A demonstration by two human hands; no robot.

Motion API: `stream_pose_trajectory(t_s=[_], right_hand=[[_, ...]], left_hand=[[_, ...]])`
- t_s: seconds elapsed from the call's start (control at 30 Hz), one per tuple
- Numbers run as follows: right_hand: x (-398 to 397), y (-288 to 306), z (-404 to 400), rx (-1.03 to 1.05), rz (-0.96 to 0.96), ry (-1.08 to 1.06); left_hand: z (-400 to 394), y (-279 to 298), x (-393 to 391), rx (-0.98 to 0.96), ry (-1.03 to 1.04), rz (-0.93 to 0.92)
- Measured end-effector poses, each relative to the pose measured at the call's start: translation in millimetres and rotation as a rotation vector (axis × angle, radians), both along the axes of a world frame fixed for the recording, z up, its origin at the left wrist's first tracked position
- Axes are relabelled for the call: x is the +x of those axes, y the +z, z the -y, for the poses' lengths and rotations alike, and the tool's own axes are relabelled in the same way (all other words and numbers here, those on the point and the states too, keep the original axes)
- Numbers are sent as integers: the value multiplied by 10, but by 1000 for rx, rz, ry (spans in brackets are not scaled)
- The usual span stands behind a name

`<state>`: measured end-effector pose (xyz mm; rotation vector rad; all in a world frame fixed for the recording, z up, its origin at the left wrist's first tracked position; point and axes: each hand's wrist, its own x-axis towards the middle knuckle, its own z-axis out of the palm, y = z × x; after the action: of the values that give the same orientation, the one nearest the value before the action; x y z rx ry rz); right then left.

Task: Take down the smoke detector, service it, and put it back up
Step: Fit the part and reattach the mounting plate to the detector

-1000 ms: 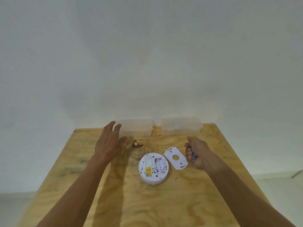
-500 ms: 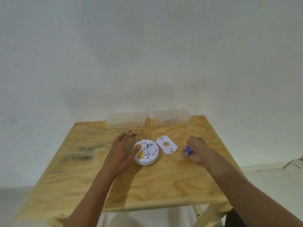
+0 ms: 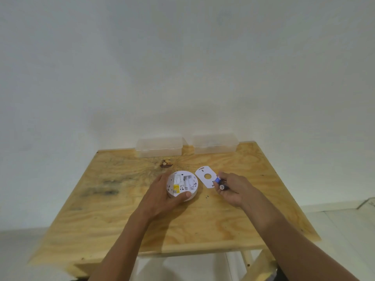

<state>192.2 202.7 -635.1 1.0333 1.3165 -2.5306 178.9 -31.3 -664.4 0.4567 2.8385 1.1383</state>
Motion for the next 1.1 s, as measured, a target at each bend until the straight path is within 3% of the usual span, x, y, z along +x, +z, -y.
stream_pose_trajectory(t_s=[0.2, 0.47, 0.63, 0.9, 1.1], right_hand=[[4, -3, 81, 146, -36, 44], [48, 6, 280, 1099, -514, 360], [38, -47, 425, 1258, -658, 467], [7, -196, 426, 1704, -834, 492], [21, -245, 396, 1769, -874, 497]], left_hand=[[0, 0, -39, -46, -24, 28], [15, -16, -67, -3, -28, -46], [7, -11, -42, 45, -45, -93], [-18, -49, 18, 139, -29, -206], [-20, -73, 17, 169, -29, -233]])
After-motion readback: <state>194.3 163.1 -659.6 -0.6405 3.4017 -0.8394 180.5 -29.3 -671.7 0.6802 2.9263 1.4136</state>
